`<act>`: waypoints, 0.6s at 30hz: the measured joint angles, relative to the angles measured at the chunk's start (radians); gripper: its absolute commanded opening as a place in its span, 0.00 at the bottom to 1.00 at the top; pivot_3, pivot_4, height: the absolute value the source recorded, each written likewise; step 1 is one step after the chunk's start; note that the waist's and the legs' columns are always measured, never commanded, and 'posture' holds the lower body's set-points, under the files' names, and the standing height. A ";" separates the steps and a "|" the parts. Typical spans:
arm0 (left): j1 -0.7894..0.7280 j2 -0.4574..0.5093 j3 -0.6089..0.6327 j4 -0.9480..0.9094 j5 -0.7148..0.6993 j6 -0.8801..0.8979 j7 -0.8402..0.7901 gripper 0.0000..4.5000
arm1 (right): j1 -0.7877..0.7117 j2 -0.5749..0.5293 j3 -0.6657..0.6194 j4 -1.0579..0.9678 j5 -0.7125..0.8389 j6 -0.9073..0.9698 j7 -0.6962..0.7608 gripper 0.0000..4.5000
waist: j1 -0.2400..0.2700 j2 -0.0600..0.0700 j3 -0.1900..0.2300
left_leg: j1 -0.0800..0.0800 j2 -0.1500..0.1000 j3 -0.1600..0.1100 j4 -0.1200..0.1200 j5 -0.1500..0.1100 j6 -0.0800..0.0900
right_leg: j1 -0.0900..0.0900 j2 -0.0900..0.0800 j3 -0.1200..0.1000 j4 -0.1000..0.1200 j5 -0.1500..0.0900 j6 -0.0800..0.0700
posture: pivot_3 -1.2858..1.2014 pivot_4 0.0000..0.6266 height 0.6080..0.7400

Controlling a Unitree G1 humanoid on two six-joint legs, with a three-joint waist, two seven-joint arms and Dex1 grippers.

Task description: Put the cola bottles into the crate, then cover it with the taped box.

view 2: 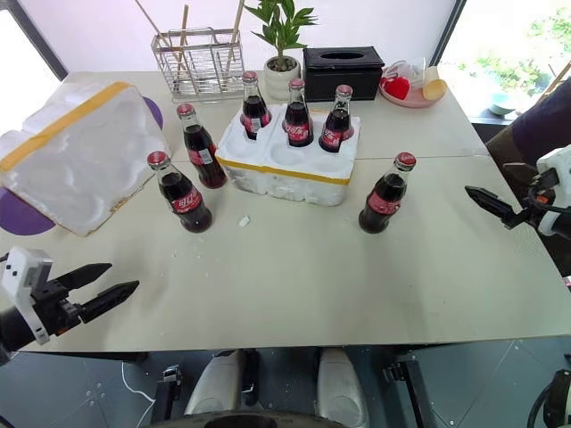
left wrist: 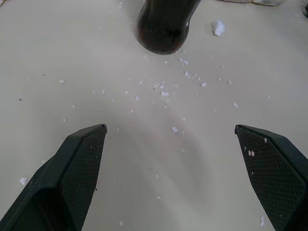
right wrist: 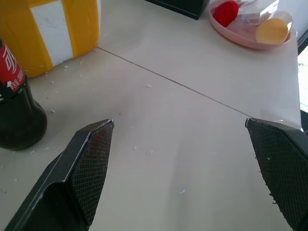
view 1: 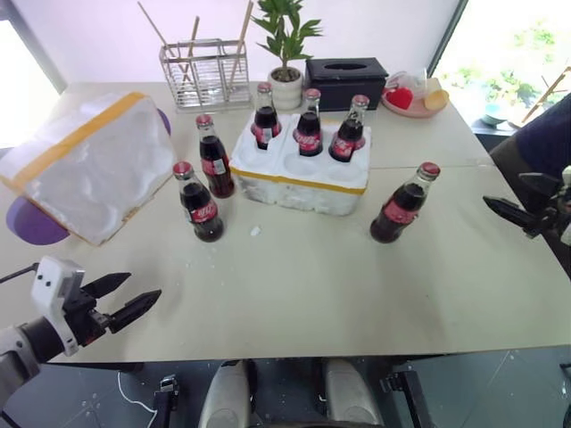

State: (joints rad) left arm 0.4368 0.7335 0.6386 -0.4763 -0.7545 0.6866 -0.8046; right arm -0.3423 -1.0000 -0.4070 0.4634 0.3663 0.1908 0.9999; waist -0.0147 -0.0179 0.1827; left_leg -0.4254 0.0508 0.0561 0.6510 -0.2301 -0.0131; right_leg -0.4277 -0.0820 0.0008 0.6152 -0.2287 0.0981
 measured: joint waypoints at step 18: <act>-0.054 -0.013 -0.007 0.002 0.000 -0.004 0.015 0.99 | 0.001 0.002 0.000 0.015 0.014 0.025 0.009 1.00 | -0.001 0.000 0.000 | 0.000 0.000 0.000 0.000 0.000 0.000 | 0.000 0.000 0.000 0.000 0.000 0.000 | 0.52 0.24 1.00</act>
State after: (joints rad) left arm 0.3831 0.7204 0.6317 -0.4742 -0.7547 0.6824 -0.7900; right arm -0.3412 -0.9985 -0.4073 0.4782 0.3798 0.2157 1.0084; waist -0.0153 -0.0179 0.1827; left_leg -0.4254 0.0508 0.0561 0.6510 -0.2301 -0.0131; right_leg -0.4274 -0.0816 0.0008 0.6153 -0.2287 0.0981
